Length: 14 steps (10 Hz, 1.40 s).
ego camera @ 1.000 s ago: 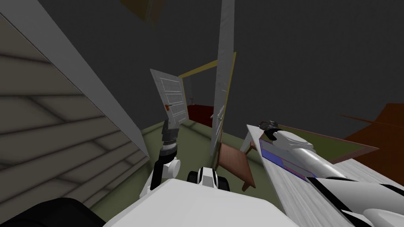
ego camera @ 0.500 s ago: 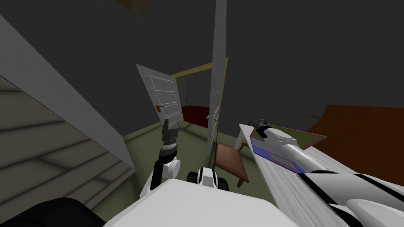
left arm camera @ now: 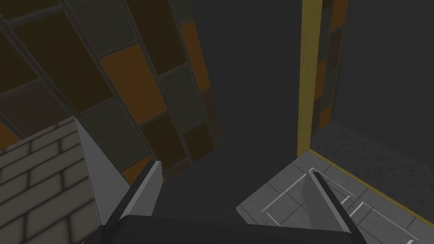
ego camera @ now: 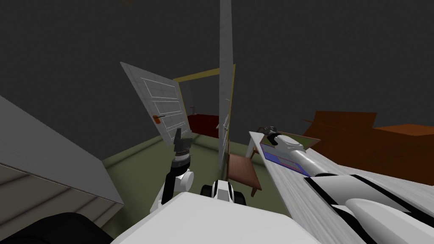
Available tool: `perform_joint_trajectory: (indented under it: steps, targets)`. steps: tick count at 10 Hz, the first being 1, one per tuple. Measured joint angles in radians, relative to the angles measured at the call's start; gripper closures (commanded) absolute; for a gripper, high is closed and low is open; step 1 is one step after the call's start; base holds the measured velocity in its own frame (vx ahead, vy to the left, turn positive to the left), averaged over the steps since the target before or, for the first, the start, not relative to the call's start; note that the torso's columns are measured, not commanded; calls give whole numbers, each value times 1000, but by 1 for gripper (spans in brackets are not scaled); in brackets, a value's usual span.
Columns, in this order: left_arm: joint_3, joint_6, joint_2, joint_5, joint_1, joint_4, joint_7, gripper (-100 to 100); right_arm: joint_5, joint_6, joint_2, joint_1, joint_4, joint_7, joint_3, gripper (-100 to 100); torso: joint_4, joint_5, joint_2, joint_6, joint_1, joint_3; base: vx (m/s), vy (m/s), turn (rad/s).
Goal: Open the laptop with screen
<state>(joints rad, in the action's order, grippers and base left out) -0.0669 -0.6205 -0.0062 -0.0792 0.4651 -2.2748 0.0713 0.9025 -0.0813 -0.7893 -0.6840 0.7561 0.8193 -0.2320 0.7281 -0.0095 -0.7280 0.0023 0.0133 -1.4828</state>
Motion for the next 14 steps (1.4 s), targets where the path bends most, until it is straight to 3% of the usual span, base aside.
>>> perform_joint_trajectory:
  steps: [2, 3, 6, 7, 8, 10, 11, 12, 13, 14]
  targets:
    - [0, 0, 0, 0, 0, 0, 0, 0, -7, -7, 8, -15, 16, -12, -54, 100, 0, 0, -2, 5, -1, 2, 57, 4, -377]
    - [0, 0, 0, 0, 0, 0, 0, 0, -53, -34, 6, -45, 43, -34, -156, 100, 1, 2, -1, 3, -2, 1, 68, 30, -293]
    - [0, 0, 0, 0, 0, 0, 0, 0, 72, 22, 100, -97, -24, -40, -89, 100, -1, 2, 1, -1, -3, -1, 39, 16, -213]
    - [0, 0, 0, 0, 0, 0, 0, 0, 73, 26, 108, -101, -13, -45, -100, 100, 0, 3, 0, 1, -4, 0, 19, 12, -48]
    - [0, 0, 0, 0, 0, 0, 0, 0, 50, 11, 96, -97, 8, -53, -134, 100, 0, 2, 0, 0, -4, 0, 42, 16, -330]
    - [0, 0, 0, 0, 0, 0, 0, 0, 12, -23, 100, -125, 41, -77, -240, 100, 0, 3, -1, 0, -6, 1, 32, 15, -133]
    - [0, 0, 0, 0, 0, 0, 0, 0, 74, 2, 133, -126, 10, -76, -184, 100, -1, 3, 1, -2, -5, -1, 28, 17, -317]
    - [0, 0, 0, 0, 0, 0, 0, 0, 13, -12, 113, -154, 31, -90, -283, 100, 1, 5, 1, 0, -6, -1, 44, 27, -228]
    - [0, 0, 0, 0, 0, 0, 0, 0, 16, -13, 127, -161, 34, -97, -290, 100, 1, 5, 0, 0, -6, 0, 23, 13, -29]
    - [0, 0, 0, 0, 0, 0, 0, 0, 49, 1, 147, -161, 20, -94, -256, 100, 1, 5, 0, -3, -7, 0, 2, -2, 31]
